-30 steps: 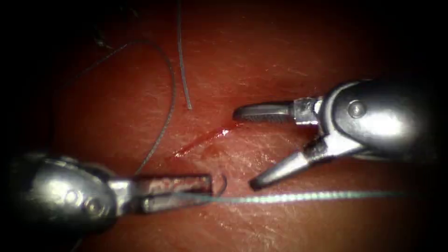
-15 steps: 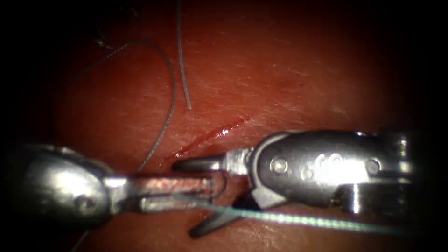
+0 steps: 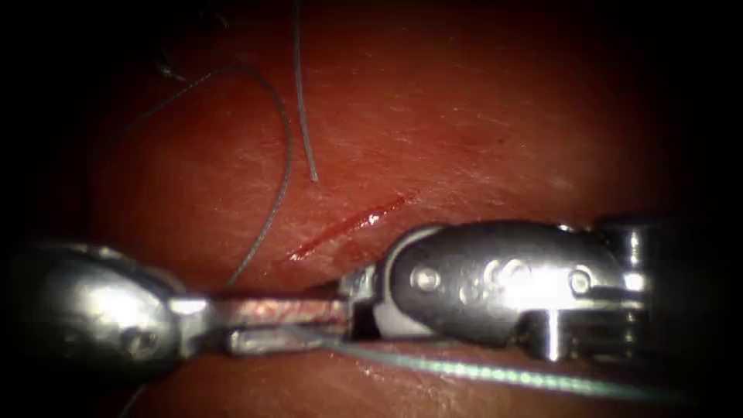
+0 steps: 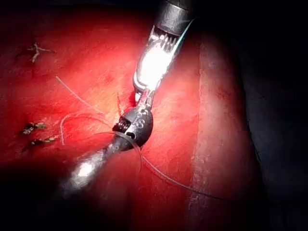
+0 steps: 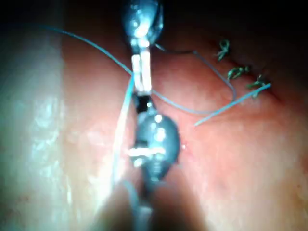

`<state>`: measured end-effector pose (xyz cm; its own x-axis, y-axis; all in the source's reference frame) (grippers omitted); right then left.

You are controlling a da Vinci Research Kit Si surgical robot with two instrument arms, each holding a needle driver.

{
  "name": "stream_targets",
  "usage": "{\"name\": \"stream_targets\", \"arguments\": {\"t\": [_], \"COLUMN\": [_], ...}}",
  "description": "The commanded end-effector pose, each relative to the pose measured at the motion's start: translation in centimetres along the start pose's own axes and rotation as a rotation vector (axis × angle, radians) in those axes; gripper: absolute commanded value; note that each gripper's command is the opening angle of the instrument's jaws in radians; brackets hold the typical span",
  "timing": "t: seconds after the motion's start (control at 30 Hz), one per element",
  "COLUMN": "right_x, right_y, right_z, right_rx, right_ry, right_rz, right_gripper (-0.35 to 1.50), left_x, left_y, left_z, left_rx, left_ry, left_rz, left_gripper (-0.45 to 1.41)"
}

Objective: Wound Closure

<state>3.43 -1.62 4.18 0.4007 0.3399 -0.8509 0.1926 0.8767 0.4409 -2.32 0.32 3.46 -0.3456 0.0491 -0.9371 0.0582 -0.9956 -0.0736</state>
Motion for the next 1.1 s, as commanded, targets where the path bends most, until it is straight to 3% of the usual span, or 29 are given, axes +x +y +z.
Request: {"name": "stream_targets", "arguments": {"t": [0.03, 0.33, 0.37, 0.4, 0.5, 0.57, 0.67, 0.93, 1.1], "right_x": [-0.03, 0.04, 0.03, 0.03, 0.02, 0.01, -0.03, -0.17, -0.33], "right_y": [-0.01, 0.0, 0.0, 0.0, 0.01, 0.03, 0.09, 0.44, 0.7], "right_z": [0.04, -0.06, -0.06, -0.06, -0.06, -0.07, -0.08, -0.11, -0.17], "right_rx": [0.006, 0.015, 0.015, 0.015, 0.014, 0.012, 0.008, -0.022, -0.036], "right_ry": [-0.001, -0.002, -0.005, -0.008, -0.014, -0.017, -0.027, -0.063, -0.063], "right_rz": [0.002, 0.016, 0.016, 0.01, 0.011, 0.011, 0.013, 0.076, 0.167], "right_gripper": [-0.35, -0.35, -0.35, -0.35, -0.35, -0.35, -0.35, -0.35, -0.35], "left_x": [-0.04, -0.04, -0.04, -0.03, 0.01, 0.05, 0.16, 0.5, 0.58], "left_y": [0.04, 0.03, 0.02, 0.0, -0.05, -0.1, -0.2, -0.26, -0.27], "left_z": [0.07, 0.05, 0.05, 0.05, 0.05, 0.02, -0.06, -0.16, -0.04], "left_rx": [-0.003, 0.007, 0.009, 0.008, 0.007, 0.038, 0.094, 0.123, 0.136], "left_ry": [0.002, -0.003, 0.0, 0.001, 0.005, -0.004, -0.019, -0.012, -0.022], "left_rz": [-0.004, -0.046, -0.064, -0.107, -0.266, -0.372, -0.424, -0.472, -0.413], "left_gripper": [-0.45, -0.45, -0.28, 0.12, 0.91, 1.2, 1.33, 1.28, 1.26]}}
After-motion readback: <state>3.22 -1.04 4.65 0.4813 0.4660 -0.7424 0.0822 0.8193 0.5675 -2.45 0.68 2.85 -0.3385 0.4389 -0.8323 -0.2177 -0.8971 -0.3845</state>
